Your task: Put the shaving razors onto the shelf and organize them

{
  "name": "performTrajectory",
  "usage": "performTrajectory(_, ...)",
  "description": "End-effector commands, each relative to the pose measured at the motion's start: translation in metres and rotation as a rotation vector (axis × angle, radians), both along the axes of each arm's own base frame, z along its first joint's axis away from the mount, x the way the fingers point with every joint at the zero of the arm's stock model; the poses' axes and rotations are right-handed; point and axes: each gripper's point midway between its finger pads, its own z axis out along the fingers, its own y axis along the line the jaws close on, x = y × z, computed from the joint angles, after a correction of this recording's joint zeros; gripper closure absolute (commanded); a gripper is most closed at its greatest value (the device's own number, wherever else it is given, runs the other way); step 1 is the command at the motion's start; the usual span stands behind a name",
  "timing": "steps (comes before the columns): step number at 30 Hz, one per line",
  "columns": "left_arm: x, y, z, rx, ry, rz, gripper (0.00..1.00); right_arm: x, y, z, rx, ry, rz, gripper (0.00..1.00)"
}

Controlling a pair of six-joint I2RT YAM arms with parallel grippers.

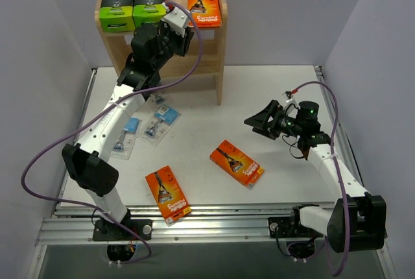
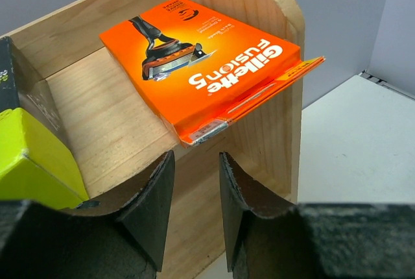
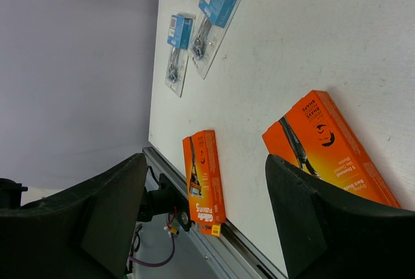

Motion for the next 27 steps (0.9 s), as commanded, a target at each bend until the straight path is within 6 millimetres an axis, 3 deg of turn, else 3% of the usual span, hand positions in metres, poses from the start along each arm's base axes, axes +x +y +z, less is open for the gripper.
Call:
performTrajectory(1,0.005,0.002,0.03,-0.05,-0.072,0.007,0.58,0.008,-0.002,0.017,-0.005,-0.058,0.0,0.31)
performTrajectory(13,0.018,-0.004,0.043,-0.061,-0.104,0.009,0.59,0.008,-0.003,0.015,-0.011,-0.053,-0.001,0.31)
performTrajectory(27,0.029,-0.008,0.042,-0.045,-0.098,0.015,0.6,0.009,-0.004,0.016,-0.013,-0.055,-0.003,0.31)
